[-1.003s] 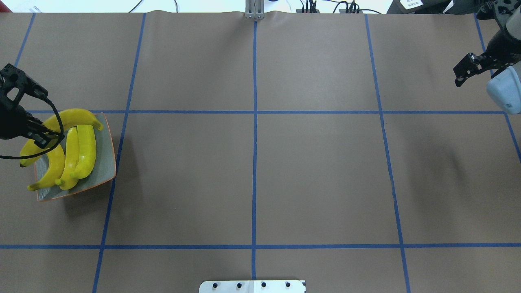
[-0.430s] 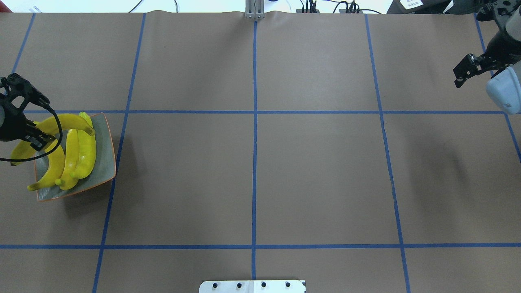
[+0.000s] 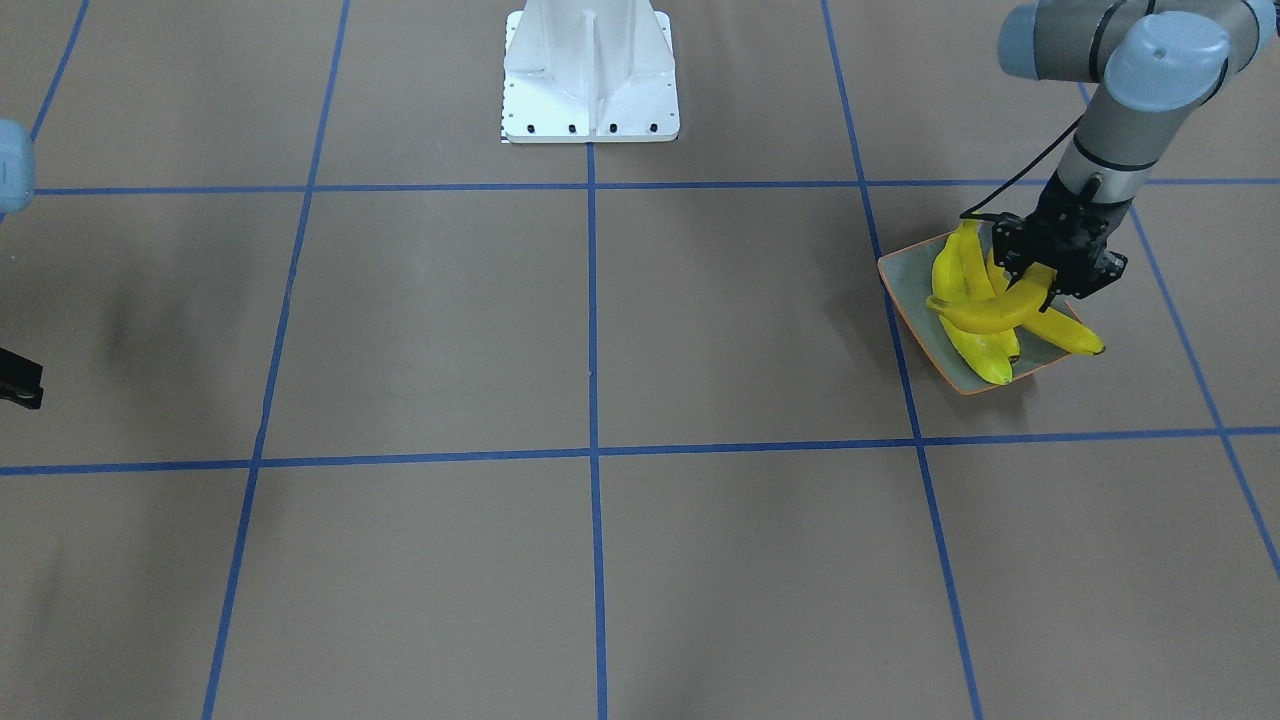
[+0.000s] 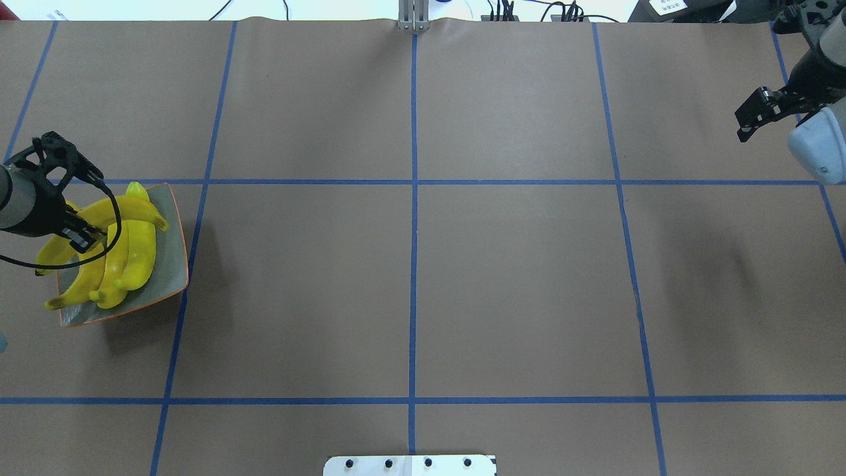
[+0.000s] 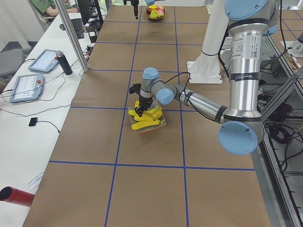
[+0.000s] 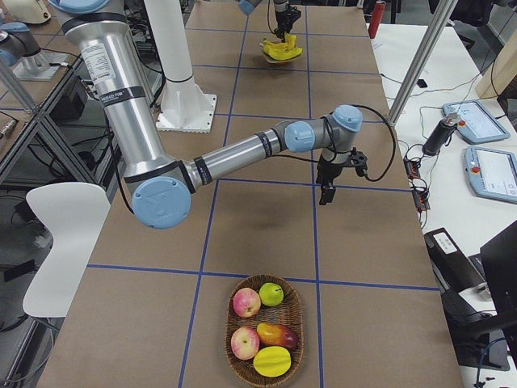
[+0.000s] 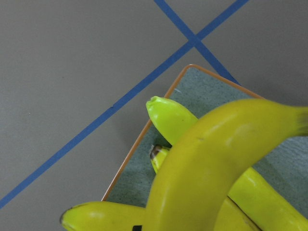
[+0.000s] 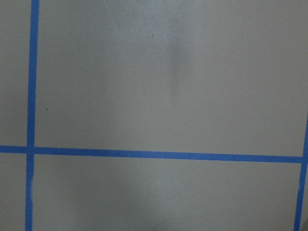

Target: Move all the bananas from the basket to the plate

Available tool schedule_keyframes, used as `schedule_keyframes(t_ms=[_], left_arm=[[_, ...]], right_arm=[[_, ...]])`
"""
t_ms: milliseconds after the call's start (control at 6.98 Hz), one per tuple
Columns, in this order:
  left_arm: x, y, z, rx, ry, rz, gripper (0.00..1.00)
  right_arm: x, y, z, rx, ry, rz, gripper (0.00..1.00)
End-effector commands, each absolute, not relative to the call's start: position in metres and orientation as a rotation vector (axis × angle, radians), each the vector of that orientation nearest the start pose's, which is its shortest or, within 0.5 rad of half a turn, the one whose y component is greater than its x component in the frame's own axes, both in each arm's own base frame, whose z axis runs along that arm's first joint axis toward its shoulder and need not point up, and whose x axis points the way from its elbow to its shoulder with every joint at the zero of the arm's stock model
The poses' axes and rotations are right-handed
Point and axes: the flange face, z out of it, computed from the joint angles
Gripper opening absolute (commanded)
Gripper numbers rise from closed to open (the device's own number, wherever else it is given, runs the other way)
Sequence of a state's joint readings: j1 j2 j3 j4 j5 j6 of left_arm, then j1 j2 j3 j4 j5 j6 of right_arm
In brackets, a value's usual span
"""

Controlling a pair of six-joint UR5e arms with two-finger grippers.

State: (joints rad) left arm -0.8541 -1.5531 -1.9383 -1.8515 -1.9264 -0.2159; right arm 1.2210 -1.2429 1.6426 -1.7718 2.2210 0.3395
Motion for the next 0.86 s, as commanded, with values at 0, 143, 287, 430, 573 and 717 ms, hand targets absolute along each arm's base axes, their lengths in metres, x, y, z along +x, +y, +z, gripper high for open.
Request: schedule_keyframes(t_ms=[0,143,287,430,573,717], left_arm=[[0.2634,-0.4353,0.4700,0.406,0.595,0.610,0.00],[0.2693,-0.4341,0.4720,0.423,0.556,0.613,0.00],[0.2730,-0.4328,0.4732,0.428,0.541,0.619,0.03],[0.2732,-0.4329,0.4740,0.427,0.540,0.620,0.32],[0.2728,-0.4327,0.4746,0.429,0.538,0.624,0.55],[0.2729,-0.4327,0.4738,0.435,0.541,0.625,0.94]], right_arm=[[-0.1409,-0.5993,0.4715,-0.041,-0.674,-0.074,1.00],[-0.1409,-0.5993,0.4716,-0.041,-0.674,-0.074,1.00],[-0.1408,-0.5990,0.4732,-0.043,-0.673,-0.073,1.00],[-0.1408,-0.5990,0.4732,-0.043,-0.673,-0.073,1.00],[-0.1408,-0.5990,0.4732,-0.043,-0.673,-0.073,1.00],[-0.1408,-0.5990,0.4732,-0.043,-0.673,-0.073,1.00]])
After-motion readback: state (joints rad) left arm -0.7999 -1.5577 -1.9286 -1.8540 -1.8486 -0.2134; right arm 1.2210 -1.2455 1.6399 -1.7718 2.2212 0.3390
